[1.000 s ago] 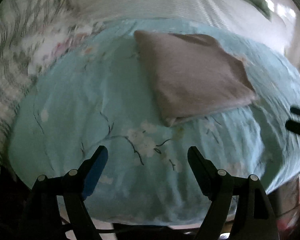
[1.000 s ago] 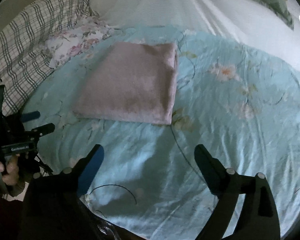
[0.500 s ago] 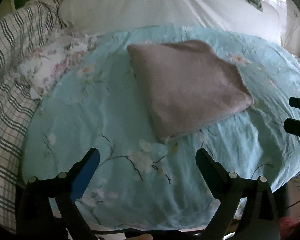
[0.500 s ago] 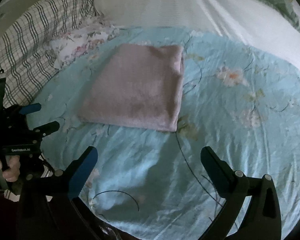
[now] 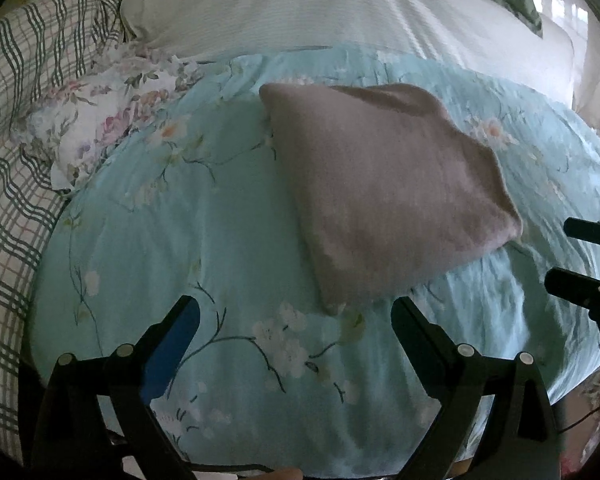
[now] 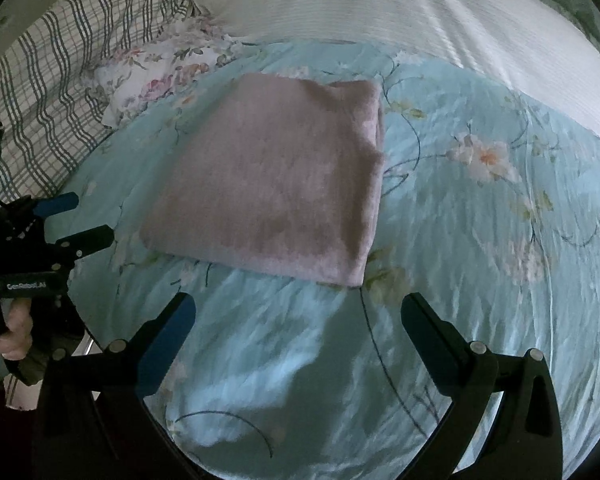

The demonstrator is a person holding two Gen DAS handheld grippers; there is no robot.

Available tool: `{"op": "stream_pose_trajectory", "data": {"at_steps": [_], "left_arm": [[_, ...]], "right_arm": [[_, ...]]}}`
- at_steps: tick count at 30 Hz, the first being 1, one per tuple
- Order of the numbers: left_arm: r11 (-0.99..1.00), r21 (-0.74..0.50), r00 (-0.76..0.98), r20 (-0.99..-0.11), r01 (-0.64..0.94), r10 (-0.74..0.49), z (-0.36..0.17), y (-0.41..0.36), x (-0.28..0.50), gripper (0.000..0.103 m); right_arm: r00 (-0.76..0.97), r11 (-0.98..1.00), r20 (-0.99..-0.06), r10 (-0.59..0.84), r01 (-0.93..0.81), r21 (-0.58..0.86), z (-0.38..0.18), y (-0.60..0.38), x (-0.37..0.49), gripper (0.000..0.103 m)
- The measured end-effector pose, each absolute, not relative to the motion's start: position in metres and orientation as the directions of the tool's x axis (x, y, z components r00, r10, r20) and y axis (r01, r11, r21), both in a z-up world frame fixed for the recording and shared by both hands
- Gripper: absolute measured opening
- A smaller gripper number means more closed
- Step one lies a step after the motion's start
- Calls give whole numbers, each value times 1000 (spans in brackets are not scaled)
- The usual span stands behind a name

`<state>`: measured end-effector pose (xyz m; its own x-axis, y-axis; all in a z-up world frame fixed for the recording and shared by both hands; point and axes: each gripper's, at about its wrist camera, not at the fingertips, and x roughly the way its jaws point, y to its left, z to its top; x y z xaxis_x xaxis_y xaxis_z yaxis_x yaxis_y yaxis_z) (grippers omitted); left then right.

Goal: Fold small clothes

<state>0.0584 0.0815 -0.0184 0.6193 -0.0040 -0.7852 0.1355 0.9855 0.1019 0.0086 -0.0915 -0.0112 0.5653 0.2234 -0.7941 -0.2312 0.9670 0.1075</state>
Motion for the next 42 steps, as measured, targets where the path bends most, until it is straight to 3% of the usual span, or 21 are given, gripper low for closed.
{"op": "stream_pose_trajectory", "data": {"at_steps": [42], "left_arm": [[984, 104, 642, -766, 146, -14, -5, 68, 79, 97]], "right_arm": [[581, 966, -782, 227, -236, 105, 3, -85, 37, 102]]}}
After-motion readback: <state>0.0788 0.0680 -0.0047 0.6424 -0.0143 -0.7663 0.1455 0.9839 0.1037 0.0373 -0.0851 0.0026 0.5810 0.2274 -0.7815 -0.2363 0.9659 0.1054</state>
